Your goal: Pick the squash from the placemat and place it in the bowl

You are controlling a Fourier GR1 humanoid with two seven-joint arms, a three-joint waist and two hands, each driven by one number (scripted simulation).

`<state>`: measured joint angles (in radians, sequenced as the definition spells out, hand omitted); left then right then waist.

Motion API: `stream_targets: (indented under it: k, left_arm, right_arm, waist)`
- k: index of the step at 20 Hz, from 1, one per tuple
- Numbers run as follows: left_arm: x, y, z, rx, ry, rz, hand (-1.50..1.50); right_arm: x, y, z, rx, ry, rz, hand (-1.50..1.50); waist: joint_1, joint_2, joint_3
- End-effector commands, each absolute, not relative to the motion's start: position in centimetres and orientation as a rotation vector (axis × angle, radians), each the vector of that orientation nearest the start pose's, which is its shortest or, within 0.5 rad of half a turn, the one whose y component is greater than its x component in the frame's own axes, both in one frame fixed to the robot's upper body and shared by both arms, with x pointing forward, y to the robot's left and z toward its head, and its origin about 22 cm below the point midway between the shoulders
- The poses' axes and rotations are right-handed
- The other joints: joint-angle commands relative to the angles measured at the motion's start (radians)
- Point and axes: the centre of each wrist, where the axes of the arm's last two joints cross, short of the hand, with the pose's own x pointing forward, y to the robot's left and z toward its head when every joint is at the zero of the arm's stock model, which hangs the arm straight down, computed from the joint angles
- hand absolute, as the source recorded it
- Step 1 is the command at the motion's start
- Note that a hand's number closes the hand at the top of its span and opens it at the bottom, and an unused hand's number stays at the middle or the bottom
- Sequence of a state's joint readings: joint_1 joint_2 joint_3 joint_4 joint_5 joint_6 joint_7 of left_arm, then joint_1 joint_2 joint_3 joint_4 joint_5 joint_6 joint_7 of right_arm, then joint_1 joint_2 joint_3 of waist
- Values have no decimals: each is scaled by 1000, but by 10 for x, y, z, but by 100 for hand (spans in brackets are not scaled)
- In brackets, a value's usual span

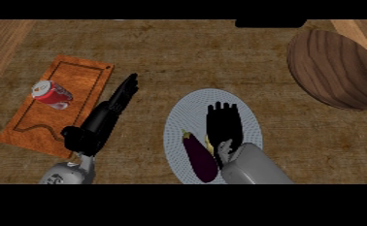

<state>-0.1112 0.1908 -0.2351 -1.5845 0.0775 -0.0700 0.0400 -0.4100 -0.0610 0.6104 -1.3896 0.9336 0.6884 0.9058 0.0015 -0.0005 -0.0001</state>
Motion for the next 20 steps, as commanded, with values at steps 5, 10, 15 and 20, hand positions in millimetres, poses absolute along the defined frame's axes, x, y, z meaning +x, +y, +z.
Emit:
stream_targets:
  k: [5, 10, 15, 20]
  left_arm:
    - [255, 205, 20, -176, -1585, -384, 0]
    - [257, 195, 33, -188, -1567, -385, 0]
    - [258, 192, 23, -172, -1596, -381, 0]
    - [262, 208, 34, -184, -1608, -398, 0]
  right_arm:
    - [282, -71, 30, -834, -727, 1597, 150]
    - [270, -73, 17, -892, -750, 1605, 150]
    - [273, -54, 9, -910, -800, 1605, 150]
    - [365, -162, 51, -945, -738, 970, 150]
  waist:
    - [3, 1, 0]
    - [0, 0, 0]
    - [2, 1, 0]
    - [18, 21, 3]
